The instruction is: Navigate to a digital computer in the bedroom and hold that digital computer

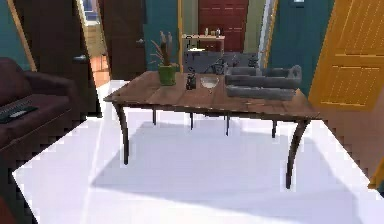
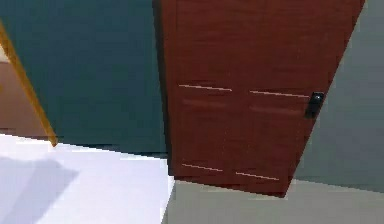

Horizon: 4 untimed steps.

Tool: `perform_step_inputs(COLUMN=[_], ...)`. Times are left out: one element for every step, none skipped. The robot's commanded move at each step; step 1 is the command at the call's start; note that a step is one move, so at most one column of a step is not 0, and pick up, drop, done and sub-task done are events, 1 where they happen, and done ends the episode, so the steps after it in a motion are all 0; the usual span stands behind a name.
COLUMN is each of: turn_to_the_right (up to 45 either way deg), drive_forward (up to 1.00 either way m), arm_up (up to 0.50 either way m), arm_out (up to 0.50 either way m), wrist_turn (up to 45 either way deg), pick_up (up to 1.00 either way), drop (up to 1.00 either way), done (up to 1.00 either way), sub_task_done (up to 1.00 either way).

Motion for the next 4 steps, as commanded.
perform_step_inputs(turn_to_the_right=[0.0,-21.0,0.0,-45.0], drive_forward=[0.65,0.0,0.6,0.0], arm_up=[0.0,0.0,0.0,0.0], arm_out=[0.0,0.0,0.0,0.0], wrist_turn=[0.0,0.0,0.0,0.0], pick_up=[0.0,0.0,0.0,0.0], drop=[0.0,0.0,0.0,0.0], done=[0.0,0.0,0.0,0.0], sub_task_done=[0.0,0.0,0.0,0.0])
